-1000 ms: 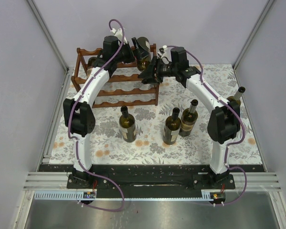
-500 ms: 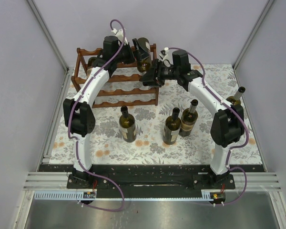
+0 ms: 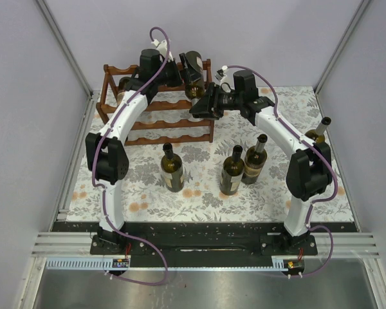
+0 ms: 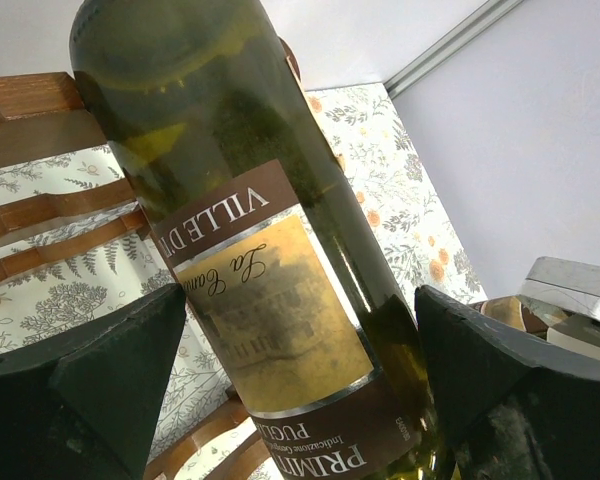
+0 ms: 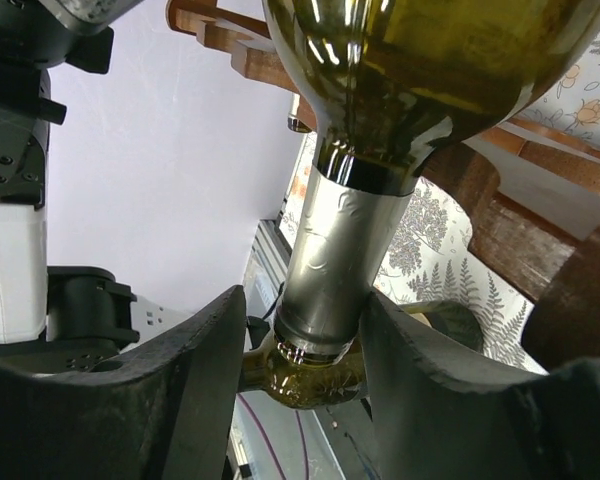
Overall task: Put the wine bottle on the wine rack
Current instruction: Place the wine bottle in the wine rack.
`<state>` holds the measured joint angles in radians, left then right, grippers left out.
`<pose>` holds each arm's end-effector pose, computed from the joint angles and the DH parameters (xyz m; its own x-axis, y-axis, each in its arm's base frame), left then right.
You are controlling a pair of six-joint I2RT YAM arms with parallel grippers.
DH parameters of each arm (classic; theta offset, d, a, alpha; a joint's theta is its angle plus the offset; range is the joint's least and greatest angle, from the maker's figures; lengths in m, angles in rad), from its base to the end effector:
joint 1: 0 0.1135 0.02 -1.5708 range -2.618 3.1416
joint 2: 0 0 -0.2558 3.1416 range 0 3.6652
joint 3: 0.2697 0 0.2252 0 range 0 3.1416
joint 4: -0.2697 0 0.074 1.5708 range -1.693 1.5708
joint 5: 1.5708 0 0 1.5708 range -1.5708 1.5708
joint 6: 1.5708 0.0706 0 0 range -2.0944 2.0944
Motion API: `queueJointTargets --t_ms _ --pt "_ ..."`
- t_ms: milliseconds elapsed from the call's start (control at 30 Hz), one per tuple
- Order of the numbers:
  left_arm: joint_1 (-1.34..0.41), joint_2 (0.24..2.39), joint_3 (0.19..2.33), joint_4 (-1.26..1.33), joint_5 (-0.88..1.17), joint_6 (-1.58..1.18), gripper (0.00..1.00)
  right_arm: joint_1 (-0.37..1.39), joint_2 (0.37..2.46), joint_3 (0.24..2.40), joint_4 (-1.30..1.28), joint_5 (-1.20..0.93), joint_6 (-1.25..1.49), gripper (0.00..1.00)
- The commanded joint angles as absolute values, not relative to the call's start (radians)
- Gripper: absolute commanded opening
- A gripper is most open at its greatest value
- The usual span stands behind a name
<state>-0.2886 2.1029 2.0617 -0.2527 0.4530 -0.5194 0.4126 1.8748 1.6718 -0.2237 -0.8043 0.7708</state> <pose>0.4712 -0.1721 0.3451 -0.5674 -0.2971 -0.7680 0.4329 0.6857 -0.5851 0.3765 0.2203 0.3217 -0.8843 0.1405 -0.4453 -0.3663 0.3828 0.8481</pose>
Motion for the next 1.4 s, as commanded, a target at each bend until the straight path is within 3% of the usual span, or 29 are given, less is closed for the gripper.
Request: queueJointTargets --t_ms 0,400,1367 --pt "-0.259 2.189 2.033 -0.4 0.362 -0.43 0.99 0.419 1.838 1.618 -0.304 -0.841 0.767 0.57" --pt "-0.258 2.212 2.065 -0.4 0.359 -0.437 0.99 0.42 1.815 1.575 -0.347 -0.824 0.666 0.63" --pt "-0.258 2.108 2.068 -0.402 0.376 -0.376 0.99 0.399 1.74 1.796 -0.546 -0.781 0.336 0.66"
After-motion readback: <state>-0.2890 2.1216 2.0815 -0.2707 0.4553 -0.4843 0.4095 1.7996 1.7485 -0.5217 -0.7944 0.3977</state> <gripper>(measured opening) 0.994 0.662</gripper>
